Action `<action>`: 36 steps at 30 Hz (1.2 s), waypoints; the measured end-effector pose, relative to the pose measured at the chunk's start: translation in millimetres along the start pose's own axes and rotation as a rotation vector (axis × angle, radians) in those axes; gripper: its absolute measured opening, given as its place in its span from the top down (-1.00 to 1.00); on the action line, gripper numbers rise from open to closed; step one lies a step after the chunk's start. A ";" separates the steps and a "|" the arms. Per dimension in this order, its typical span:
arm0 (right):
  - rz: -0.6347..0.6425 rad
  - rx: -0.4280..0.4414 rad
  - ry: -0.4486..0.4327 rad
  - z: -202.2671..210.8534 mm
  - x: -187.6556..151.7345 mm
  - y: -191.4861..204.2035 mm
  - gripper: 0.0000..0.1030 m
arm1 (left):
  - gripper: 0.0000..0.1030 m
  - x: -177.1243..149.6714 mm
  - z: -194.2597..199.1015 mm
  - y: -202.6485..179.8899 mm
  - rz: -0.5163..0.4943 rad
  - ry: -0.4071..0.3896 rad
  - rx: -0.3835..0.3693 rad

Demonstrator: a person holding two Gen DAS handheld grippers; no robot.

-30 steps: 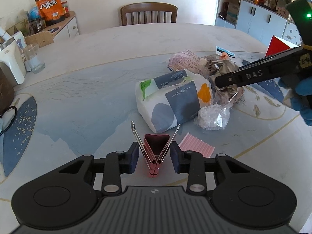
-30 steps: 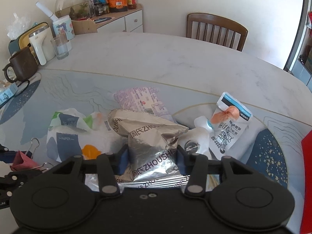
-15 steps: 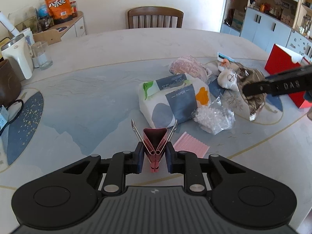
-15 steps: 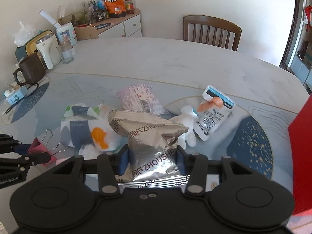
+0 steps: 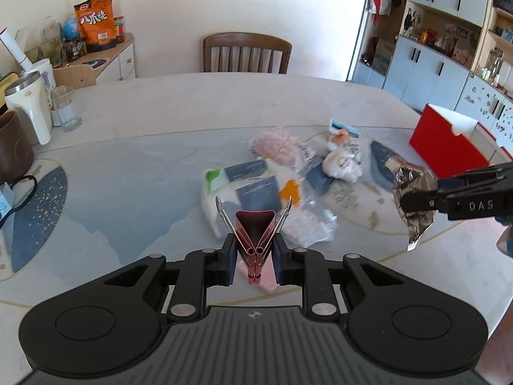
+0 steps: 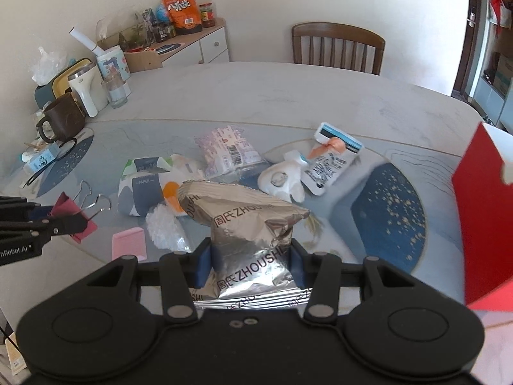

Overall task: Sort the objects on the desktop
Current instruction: 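Carry the binder clip and the foil bag with both grippers into the red box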

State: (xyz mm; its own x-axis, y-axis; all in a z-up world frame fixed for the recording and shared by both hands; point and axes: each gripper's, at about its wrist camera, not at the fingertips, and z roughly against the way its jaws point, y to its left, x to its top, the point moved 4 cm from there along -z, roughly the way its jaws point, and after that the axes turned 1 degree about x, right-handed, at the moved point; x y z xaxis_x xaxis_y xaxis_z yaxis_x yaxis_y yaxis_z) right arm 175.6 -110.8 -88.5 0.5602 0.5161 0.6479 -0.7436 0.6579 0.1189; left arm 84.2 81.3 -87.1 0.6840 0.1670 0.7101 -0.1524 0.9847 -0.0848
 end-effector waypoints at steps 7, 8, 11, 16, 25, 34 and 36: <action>-0.030 -0.006 -0.020 32.0 -5.8 -16.7 0.08 | 0.59 12.3 8.2 -29.0 -0.019 -0.018 -0.049; -0.031 -0.008 -0.024 36.8 -6.4 -19.9 0.08 | 0.59 14.8 8.8 -33.8 -0.022 -0.021 -0.057; -0.027 -0.022 -0.039 52.2 -7.4 -32.1 0.08 | 0.59 21.5 9.1 -50.4 -0.035 -0.029 -0.081; -0.058 -0.042 -0.061 75.8 -6.7 -60.4 0.08 | 0.59 34.6 8.4 -85.1 -0.073 -0.049 -0.121; -0.080 -0.104 -0.089 106.0 -11.0 -116.3 0.08 | 0.59 59.0 -8.0 -154.8 -0.147 -0.076 -0.196; -0.130 -0.184 -0.130 137.5 -15.1 -186.8 0.08 | 0.59 87.3 -22.9 -238.6 -0.223 -0.113 -0.284; -0.138 -0.195 -0.138 142.7 -15.7 -200.8 0.08 | 0.59 93.4 -26.3 -256.1 -0.240 -0.117 -0.299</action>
State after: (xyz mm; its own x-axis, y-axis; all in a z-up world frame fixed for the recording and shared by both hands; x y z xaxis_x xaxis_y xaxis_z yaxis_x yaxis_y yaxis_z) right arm 264.0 -329.2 -15.2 0.5860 0.3434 0.7340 -0.5723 0.8166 0.0748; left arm 205.8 -154.0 -17.4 0.5868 -0.0591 0.8076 0.2275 0.9692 -0.0944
